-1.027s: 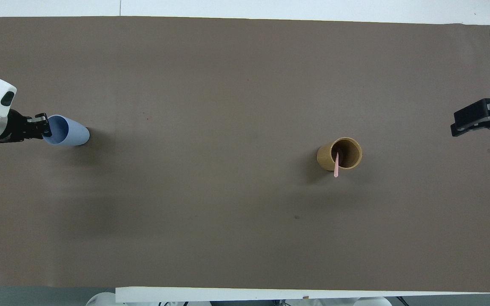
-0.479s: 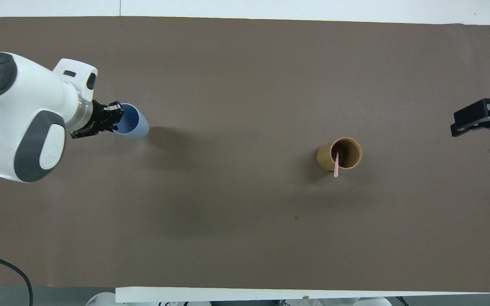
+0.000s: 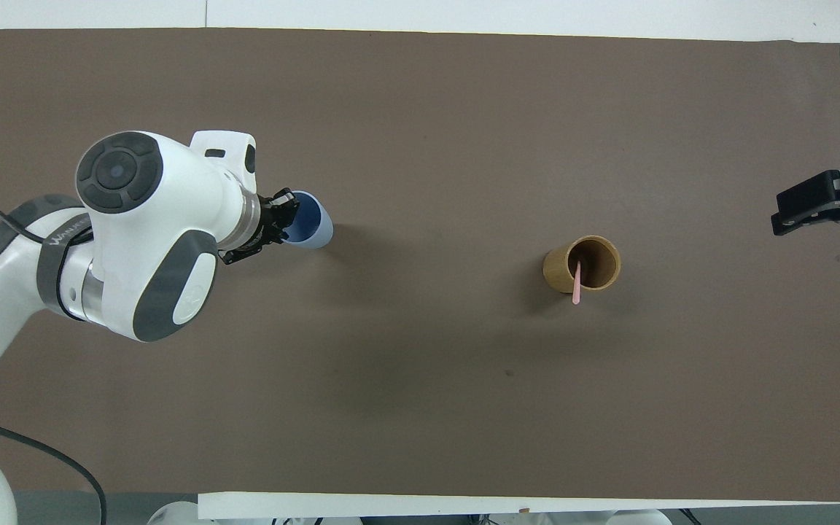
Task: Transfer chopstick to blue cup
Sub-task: 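Carry the blue cup toward the table center with the left gripper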
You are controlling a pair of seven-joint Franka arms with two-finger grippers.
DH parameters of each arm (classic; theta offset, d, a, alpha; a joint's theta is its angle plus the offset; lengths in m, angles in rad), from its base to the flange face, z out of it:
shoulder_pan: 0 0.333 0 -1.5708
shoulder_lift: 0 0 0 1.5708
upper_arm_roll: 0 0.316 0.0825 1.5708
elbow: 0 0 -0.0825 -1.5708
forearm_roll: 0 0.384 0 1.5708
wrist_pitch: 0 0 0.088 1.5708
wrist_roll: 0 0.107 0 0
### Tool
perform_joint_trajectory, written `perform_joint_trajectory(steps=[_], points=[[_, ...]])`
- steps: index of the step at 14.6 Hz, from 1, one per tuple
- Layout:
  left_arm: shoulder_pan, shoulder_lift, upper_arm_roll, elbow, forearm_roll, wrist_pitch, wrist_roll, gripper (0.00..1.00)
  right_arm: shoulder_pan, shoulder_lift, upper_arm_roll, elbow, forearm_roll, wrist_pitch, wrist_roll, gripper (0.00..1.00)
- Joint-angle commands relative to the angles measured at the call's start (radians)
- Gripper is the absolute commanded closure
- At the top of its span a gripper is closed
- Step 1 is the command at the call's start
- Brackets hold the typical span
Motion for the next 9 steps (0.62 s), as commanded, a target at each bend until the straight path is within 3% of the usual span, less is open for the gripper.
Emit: perform_joint_trajectory(steps=[1,2,4,7,9], points=[[-0.066,-0.011,0.016,-0.043,-0.014,0.051,-0.079,0.96,-0.001,-0.049,0.005,-0.078,0.02,0.04,-0.021,0.01],[-0.065,-0.011,0.016,-0.043,-0.014,0.043,-0.074,0.82,0.001,-0.052,0.007,-0.08,0.027,0.041,-0.016,0.01],[-0.057,-0.01,0.017,-0.036,-0.014,0.042,-0.053,0.0,0.043,-0.054,0.008,-0.101,0.059,0.055,0.074,0.01],[-0.05,-0.025,0.023,0.007,-0.014,-0.006,-0.059,0.0,0.171,-0.016,0.008,-0.152,0.148,0.138,0.372,0.01],[-0.001,-0.062,0.025,0.079,-0.012,-0.12,-0.054,0.0,0.196,0.012,0.008,-0.204,0.284,0.141,0.505,0.01]])
